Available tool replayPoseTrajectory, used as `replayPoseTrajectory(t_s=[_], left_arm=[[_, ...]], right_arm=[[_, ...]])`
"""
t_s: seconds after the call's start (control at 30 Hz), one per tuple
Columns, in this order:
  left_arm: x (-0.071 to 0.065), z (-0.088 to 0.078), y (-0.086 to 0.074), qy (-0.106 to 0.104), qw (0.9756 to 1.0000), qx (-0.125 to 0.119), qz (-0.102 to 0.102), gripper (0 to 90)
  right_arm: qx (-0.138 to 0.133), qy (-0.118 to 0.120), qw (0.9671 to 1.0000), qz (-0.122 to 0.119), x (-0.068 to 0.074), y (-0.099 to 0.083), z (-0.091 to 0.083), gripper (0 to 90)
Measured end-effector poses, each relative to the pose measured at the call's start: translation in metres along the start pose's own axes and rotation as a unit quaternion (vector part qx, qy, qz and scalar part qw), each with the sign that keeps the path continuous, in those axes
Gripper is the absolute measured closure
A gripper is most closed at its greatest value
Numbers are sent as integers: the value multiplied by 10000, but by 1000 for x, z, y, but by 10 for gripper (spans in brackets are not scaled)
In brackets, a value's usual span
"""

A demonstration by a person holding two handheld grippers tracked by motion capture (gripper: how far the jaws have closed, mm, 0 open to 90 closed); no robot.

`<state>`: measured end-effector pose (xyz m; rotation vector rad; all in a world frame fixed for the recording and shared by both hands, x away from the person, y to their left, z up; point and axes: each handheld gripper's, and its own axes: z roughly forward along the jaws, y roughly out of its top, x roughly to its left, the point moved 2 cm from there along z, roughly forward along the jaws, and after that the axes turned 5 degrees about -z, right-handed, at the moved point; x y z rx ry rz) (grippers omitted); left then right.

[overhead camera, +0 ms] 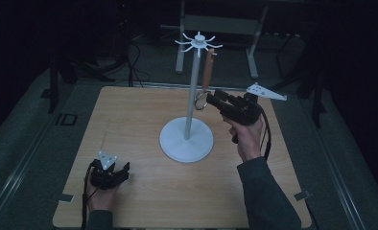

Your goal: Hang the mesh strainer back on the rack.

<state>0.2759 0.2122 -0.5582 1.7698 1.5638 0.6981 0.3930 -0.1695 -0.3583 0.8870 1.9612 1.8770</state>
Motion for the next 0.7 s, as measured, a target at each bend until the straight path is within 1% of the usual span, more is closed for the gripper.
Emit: replayPoseTrajectory(t_s=[0.17, 0.2, 0.33, 0.43, 0.57, 0.6, 0.63, 0.7], left_arm=[[0, 0, 0, 2, 10000, 3, 7, 374], [0, 0, 0, 5, 10000, 13, 12, 375], [-1, 1, 0, -3, 10000, 16, 13, 374], [-1, 1, 0, -1, 10000, 24, 17, 374], [-1, 0, 0, 3, 10000, 17, 13, 373], [-1, 0, 0, 3, 10000, 19, 10, 373], [-1, 0, 0, 5, 10000, 20, 13, 373], [0, 0, 0, 8, 10000, 13, 7, 373]], right_arm=[[38, -152, 9999, -65, -4, -2, -7, 485], [62, -194, 9997, -113, -4, -2, -8, 481], [275, -415, 9980, -397, -3, -5, -11, 468], [517, -597, 9945, -682, -1, -8, -13, 465], [898, -814, 9869, -1063, 3, -13, -14, 458], [1009, -851, 9843, -1172, 4, -15, -14, 456], [1133, -892, 9811, -1289, 5, -18, -14, 453], [1411, -1022, 9730, -1514, 5, -24, -16, 446]])
